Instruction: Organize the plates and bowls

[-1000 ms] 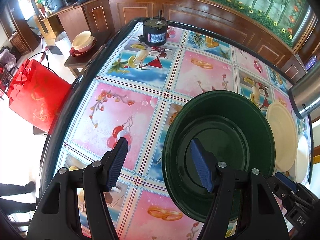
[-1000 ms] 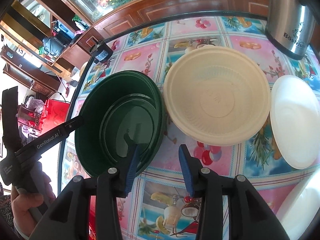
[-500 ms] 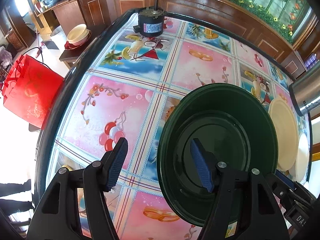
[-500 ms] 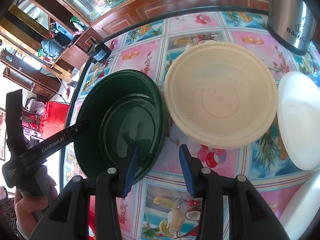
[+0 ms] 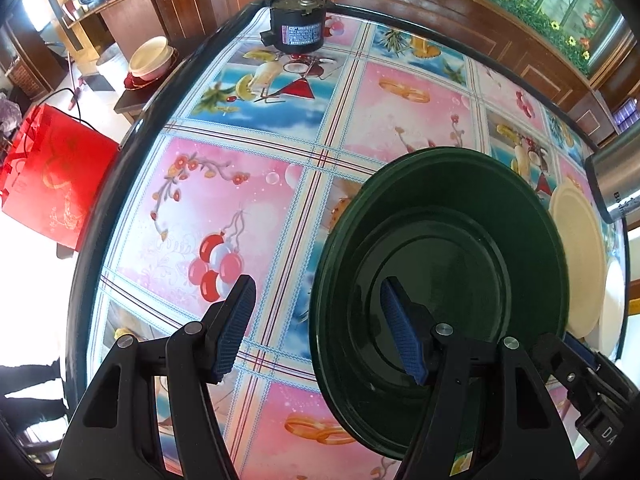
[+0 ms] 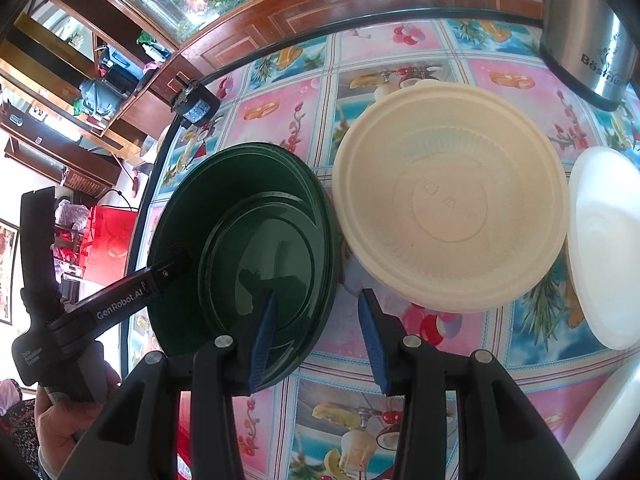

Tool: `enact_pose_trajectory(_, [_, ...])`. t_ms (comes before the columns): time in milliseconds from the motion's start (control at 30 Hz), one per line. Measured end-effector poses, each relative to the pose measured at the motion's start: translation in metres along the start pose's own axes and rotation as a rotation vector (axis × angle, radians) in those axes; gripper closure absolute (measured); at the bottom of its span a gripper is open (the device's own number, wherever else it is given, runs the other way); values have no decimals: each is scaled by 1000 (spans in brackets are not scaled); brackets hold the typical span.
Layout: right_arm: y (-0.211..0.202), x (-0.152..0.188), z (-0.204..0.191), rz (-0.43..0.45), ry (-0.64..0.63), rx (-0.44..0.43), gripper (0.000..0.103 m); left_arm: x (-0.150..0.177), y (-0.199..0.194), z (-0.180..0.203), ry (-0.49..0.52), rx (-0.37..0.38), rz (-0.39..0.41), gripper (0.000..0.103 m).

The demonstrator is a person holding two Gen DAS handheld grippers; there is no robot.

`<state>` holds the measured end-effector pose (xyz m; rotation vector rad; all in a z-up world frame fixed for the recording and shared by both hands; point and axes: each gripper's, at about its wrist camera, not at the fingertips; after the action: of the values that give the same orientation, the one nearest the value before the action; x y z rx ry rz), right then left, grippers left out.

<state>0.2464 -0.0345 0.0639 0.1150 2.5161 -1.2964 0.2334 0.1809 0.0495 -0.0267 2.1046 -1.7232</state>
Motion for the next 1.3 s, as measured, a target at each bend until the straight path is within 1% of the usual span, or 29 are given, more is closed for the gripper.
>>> enact_pose_trajectory(167, [4, -2, -1, -6, -11, 10, 62, 1, 1, 1, 1, 3, -1, 37])
enact_pose_trajectory(233, [4, -2, -1, -8, -7, 6, 65, 0, 0, 2, 6, 0, 6, 37])
enact_pose_trajectory(333, [3, -2, -1, -2, -13, 10, 78, 1, 0, 3, 10, -8, 12, 37])
enact_pose_trajectory(367, [4, -2, -2, -2, -17, 13, 84, 1, 0, 3, 10, -9, 13, 37])
enact_pose_trajectory(400, [4, -3, -3, -3, -22, 17, 87, 1, 0, 3, 10, -14, 16, 37])
enact_pose_trajectory(500, [4, -3, -2, 4, -21, 17, 88, 1, 0, 3, 14, -25, 24, 39])
enact_pose_trajectory(533, [4, -3, -1, 5, -20, 16, 88, 1, 0, 3, 16, -27, 26, 46])
enact_pose_trajectory(567, [4, -3, -2, 8, -20, 16, 89, 2, 0, 3, 20, -30, 24, 61])
enact_pose_trajectory(600, [3, -2, -2, 13, -23, 21, 90, 2, 0, 3, 19, -34, 23, 66])
enact_pose_trajectory(667, [3, -1, -2, 13, -27, 23, 92, 3, 0, 3, 22, -32, 23, 71])
enact_pose_trajectory(733, [3, 1, -3, 8, -31, 22, 93, 5, 0, 5, 33, -28, 18, 80])
enact_pose_trajectory(867, [2, 5, -7, 11, -50, 40, 93, 12, -4, 7, 46, -45, 35, 80])
enact_pose_trajectory(1100, [-4, 10, -4, 7, -25, 22, 94, 24, -16, 6, 48, -29, 36, 80])
enact_pose_trajectory(1300, [-11, 18, -2, 1, -14, 28, 94, 33, -25, 7, 49, -16, 37, 80])
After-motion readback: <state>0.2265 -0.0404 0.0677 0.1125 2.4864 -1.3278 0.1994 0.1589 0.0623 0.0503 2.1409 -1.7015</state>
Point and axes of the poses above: each gripper's, at about its wrist camera, not at the fingertips, and y roughly the way its jaws point, z to its right, x to its underside, and after that the axes turned 11 degrees about -x, right-handed
